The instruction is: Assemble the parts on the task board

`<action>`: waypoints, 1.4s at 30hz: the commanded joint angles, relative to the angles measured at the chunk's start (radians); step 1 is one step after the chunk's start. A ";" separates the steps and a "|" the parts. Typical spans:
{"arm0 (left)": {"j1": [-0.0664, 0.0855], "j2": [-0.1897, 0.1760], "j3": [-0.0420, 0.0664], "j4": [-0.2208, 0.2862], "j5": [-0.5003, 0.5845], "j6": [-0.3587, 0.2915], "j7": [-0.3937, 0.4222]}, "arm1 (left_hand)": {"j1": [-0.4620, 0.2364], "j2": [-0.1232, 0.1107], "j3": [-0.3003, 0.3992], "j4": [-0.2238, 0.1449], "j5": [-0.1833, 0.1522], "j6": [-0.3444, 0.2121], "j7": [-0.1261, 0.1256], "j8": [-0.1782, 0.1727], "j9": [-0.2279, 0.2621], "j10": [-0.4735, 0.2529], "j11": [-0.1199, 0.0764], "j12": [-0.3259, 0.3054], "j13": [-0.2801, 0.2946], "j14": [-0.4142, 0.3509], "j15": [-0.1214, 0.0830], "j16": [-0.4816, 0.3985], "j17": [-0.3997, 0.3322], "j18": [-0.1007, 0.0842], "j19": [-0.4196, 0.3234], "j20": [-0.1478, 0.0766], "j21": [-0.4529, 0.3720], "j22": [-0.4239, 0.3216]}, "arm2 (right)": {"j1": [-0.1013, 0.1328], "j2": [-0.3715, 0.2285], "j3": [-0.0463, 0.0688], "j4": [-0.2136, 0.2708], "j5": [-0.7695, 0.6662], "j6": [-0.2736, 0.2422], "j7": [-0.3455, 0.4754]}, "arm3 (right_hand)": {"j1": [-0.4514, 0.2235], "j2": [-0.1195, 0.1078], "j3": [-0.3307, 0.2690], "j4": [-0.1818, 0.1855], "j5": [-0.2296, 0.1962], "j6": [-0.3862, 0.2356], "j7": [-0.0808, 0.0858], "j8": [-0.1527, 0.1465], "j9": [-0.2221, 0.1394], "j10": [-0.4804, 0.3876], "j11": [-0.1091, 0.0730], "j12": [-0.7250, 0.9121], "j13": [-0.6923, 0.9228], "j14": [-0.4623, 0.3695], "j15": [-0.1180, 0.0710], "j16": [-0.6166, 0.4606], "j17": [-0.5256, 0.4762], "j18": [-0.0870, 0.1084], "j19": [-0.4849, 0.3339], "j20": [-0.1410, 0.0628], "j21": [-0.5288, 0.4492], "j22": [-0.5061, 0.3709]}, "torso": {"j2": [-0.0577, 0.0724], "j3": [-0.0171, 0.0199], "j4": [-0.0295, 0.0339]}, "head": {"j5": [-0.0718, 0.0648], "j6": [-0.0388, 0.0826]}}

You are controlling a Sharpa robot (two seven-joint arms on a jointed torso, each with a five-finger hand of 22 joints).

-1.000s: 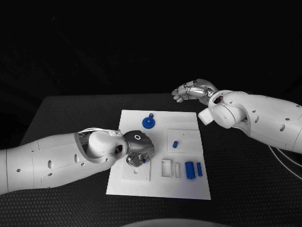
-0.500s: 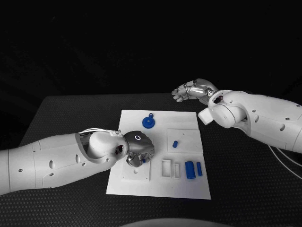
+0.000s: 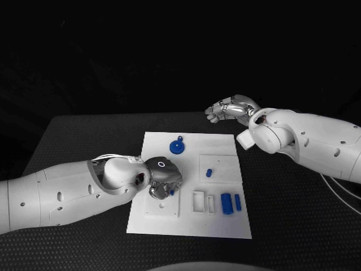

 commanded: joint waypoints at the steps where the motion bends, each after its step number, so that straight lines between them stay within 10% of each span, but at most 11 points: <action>1: 0.000 0.001 0.000 0.001 0.011 -0.019 -0.012 | 0.001 -0.015 -0.006 0.002 0.005 -0.008 0.003 -0.003 -0.001 -0.011 0.002 -0.001 -0.002 -0.007 0.003 -0.005 0.000 -0.015 -0.008 0.000 -0.003 0.024 | 0.000 0.000 0.000 0.001 0.001 0.013 0.004 | 0.002 0.007 0.002 -0.003 -0.004 0.004 -0.005 0.003 -0.001 0.001 -0.001 0.003 -0.001 -0.001 -0.004 0.006 -0.001 0.000 0.002 0.002 -0.004 0.020 | 0.001 -0.0007 0.0001 | -0.001 0.001; 12: 0.000 -0.009 0.001 0.011 -0.014 -0.070 -0.041 | -0.004 -0.081 -0.013 0.042 0.004 -0.069 -0.022 -0.021 -0.007 -0.036 0.010 0.002 -0.003 -0.008 0.004 -0.012 0.007 -0.015 -0.013 0.000 0.004 0.024 | 0.000 -0.004 0.000 -0.002 0.001 0.012 0.004 | 0.002 0.006 0.002 -0.003 -0.004 0.003 -0.004 0.003 -0.002 0.000 -0.001 0.003 -0.002 -0.001 -0.003 0.006 -0.002 0.000 0.002 0.002 -0.004 0.020 | 0.000 -0.0015 0.0001 | -0.002 0.001; 22: 0.002 -0.043 0.002 0.040 -0.023 -0.146 -0.047 | 0.009 -0.089 -0.005 0.063 0.005 -0.059 -0.018 -0.007 0.000 -0.048 0.014 -0.001 -0.004 -0.019 0.008 -0.022 0.009 -0.015 -0.018 -0.001 0.007 0.024 | 0.000 -0.006 0.000 -0.017 -0.082 0.028 0.013 | 0.010 0.004 0.005 -0.005 -0.008 0.006 -0.006 0.005 -0.002 0.001 -0.002 0.004 -0.002 -0.002 -0.003 0.006 -0.003 0.001 0.002 0.001 -0.004 0.020 | -0.001 -0.0018 0.0008 | 0.000 0.012; 29: 0.040 -0.082 0.022 0.071 0.075 -0.217 -0.023 | 0.043 -0.085 0.033 0.089 0.004 0.005 0.016 0.033 0.017 -0.064 0.017 0.003 -0.003 -0.058 0.030 -0.052 0.004 -0.015 -0.040 0.016 0.004 0.025 | 0.000 -0.013 0.000 -0.031 -0.262 0.043 0.027 | 0.089 0.002 0.072 -0.006 -0.087 0.042 -0.019 0.027 0.001 0.037 -0.018 0.026 0.000 0.086 -0.041 0.033 0.000 0.029 0.079 0.004 0.009 0.006 | -0.001 -0.0011 -0.0013 | 0.002 0.029; 35: 0.077 -0.128 0.080 0.085 0.399 -0.154 -0.010 | 0.015 -0.102 0.024 0.128 0.003 -0.004 0.025 0.031 0.016 -0.068 0.022 0.003 -0.002 -0.057 0.030 -0.053 0.007 -0.014 -0.038 0.017 0.009 0.025 | 0.000 -0.043 -0.003 0.007 -0.466 0.052 0.027 | 0.118 -0.006 0.106 -0.009 -0.115 0.095 -0.045 0.057 0.014 0.115 -0.055 0.056 0.020 0.210 -0.096 0.047 0.026 0.029 0.200 -0.030 0.038 -0.010 | 0.000 0.0009 0.0024 | -0.001 0.041; 42: 0.114 -0.170 0.085 0.040 1.059 -0.194 0.047 | 0.002 -0.104 0.019 0.168 0.004 -0.012 0.042 0.029 0.017 -0.082 0.028 0.000 -0.003 -0.062 0.030 -0.056 0.012 -0.014 -0.041 0.015 0.013 0.024 | -0.001 -0.065 -0.020 0.031 -0.745 0.113 0.006 | 0.143 -0.010 0.117 -0.009 -0.167 0.085 -0.039 0.051 0.012 0.123 -0.054 0.035 0.026 0.311 -0.142 0.064 0.066 0.029 0.301 -0.066 0.074 -0.015 | -0.002 0.0003 -0.0016 | -0.001 0.051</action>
